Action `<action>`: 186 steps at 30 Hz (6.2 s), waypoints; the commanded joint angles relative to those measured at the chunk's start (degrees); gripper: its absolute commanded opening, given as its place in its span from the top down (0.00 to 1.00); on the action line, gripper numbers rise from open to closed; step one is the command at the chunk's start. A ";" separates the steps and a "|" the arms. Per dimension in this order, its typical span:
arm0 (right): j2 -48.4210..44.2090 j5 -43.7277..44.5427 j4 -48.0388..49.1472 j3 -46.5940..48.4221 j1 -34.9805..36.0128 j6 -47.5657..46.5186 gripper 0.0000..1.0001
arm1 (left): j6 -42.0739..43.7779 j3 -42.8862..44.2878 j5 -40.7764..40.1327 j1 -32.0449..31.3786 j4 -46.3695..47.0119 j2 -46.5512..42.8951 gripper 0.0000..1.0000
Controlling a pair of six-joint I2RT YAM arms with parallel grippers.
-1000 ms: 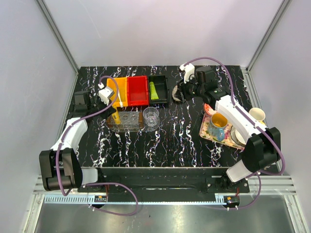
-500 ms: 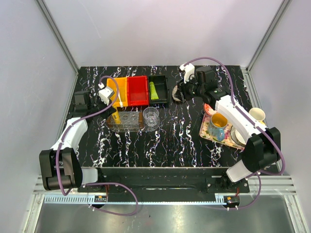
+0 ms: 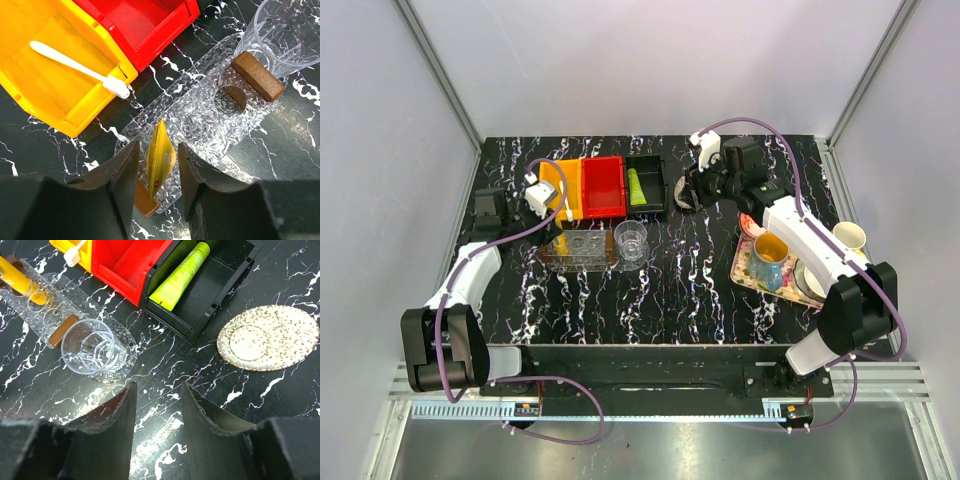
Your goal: Prepare toiletry sets of a toothbrush and toothpaste on the tray
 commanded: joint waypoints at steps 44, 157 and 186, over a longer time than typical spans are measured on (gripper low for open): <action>31.78 6.82 -2.27 31.13 3.19 5.40 0.48 | -13.71 12.26 4.70 -0.51 -5.88 -14.58 0.26; 59.21 31.08 -14.75 54.07 12.33 1.70 0.59 | -8.34 7.95 4.78 -0.51 -5.79 -9.57 0.27; 54.82 32.75 -17.12 59.17 12.24 1.17 1.00 | -7.81 7.60 3.03 -0.42 -5.71 -10.19 0.27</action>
